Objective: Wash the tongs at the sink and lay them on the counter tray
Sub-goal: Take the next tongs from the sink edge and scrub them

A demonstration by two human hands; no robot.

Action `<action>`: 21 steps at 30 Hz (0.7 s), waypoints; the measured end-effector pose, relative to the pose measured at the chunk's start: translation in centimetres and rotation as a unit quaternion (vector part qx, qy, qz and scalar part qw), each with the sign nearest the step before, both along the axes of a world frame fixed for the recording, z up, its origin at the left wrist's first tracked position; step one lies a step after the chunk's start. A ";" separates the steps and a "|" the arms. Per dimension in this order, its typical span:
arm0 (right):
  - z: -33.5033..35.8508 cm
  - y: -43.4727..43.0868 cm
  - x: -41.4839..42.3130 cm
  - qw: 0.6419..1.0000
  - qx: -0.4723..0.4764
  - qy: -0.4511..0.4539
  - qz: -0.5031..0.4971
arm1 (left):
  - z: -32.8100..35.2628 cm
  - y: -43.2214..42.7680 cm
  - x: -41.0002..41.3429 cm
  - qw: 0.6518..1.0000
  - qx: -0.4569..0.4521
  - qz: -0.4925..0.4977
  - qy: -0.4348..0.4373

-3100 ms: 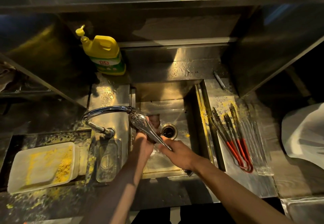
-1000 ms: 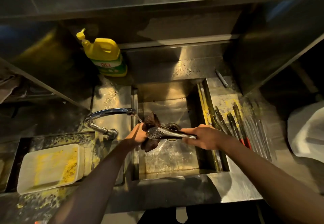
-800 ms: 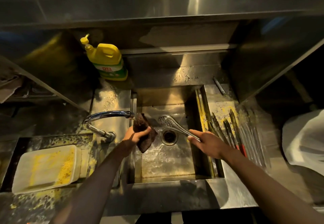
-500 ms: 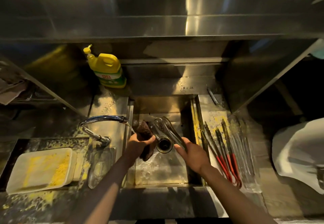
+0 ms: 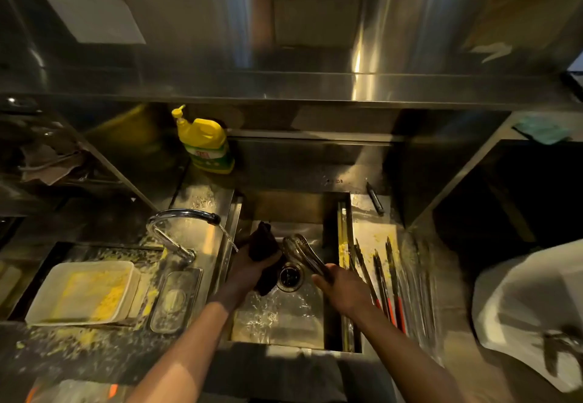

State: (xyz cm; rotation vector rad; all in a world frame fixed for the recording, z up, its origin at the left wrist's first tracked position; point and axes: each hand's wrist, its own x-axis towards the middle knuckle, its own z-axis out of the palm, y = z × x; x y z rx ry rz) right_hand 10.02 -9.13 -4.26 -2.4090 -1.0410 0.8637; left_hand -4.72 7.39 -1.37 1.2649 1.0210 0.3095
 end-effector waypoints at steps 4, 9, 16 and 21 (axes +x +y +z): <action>1.0 -0.9 0.4 1.000 0.020 0.002 -0.023 | 0.6 -1.1 -0.1 1.000 -0.005 0.003 -0.007; 2.1 -1.8 -0.1 0.998 0.029 0.031 -0.047 | 1.6 -1.7 -0.5 0.999 0.022 -0.031 0.003; 3.9 -3.1 -3.3 0.949 0.150 0.201 -0.190 | 2.3 -0.7 -0.9 0.994 0.065 -0.083 -0.007; 5.4 -4.0 -5.9 0.930 0.224 0.154 -0.246 | 3.8 -0.6 -1.4 0.987 0.080 -0.140 -0.021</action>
